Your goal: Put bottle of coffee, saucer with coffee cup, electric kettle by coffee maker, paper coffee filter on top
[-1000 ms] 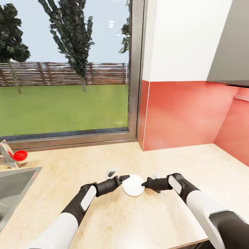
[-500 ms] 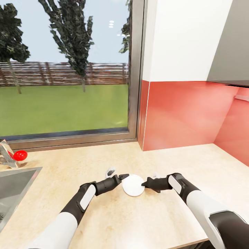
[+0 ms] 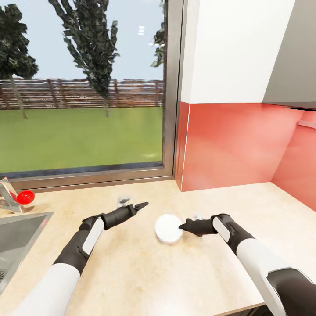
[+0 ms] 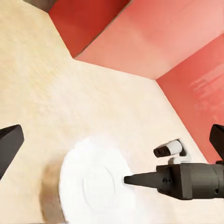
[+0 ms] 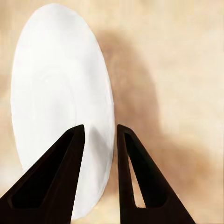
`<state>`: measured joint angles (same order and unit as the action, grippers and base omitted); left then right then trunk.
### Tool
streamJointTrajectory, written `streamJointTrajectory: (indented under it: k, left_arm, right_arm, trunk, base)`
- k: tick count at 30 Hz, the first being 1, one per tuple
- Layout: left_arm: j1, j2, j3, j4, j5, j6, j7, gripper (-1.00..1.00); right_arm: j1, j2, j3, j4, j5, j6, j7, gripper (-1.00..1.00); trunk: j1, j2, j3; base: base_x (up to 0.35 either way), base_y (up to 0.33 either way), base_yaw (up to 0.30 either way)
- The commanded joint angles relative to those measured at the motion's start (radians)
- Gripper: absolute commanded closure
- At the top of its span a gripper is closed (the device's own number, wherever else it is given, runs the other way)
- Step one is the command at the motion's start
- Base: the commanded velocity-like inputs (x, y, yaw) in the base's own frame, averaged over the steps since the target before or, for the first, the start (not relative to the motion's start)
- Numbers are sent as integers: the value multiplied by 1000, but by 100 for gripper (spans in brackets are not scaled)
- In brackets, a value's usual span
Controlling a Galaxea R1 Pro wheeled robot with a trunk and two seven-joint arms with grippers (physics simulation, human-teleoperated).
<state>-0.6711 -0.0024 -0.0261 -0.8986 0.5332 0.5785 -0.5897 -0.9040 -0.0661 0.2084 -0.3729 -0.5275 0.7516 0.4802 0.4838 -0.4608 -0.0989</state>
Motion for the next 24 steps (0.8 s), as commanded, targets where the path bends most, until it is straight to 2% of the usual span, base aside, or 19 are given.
streamJointTrajectory:
  k: [1,3,6,14,20,24]
  left_arm:
    - [-1,29,-3,-10,1,5,1,-100]
    - [0,63,-4,-13,-17,3,2,-100]
    - [0,83,-7,-11,-33,2,3,-100]
    - [1,83,-16,-3,-36,0,6,-100]
    - [4,77,-27,-2,-76,0,7,-100]
    - [5,76,-28,-2,-87,0,7,-100]
  right_arm:
    - [-1,-2,5,-45,2,2,4,100]
    - [-1,-2,5,-88,0,2,4,100]
    - [-1,-4,6,-137,-4,2,3,100]
    - [-1,-9,9,-144,-5,1,4,100]
    - [0,-9,11,-158,-5,-5,3,100]
    - [-1,-7,11,-173,-4,0,2,100]
  trunk:
    - [1,-2,-2]
    - [1,-2,-2]
    - [1,-2,-2]
    - [1,-2,-2]
    - [1,-2,-2]
    - [1,-2,-2]
  base:
    - [0,0,0]
    - [0,0,0]
    - [0,0,0]
    - [0,0,0]
    - [0,0,0]
    - [0,0,0]
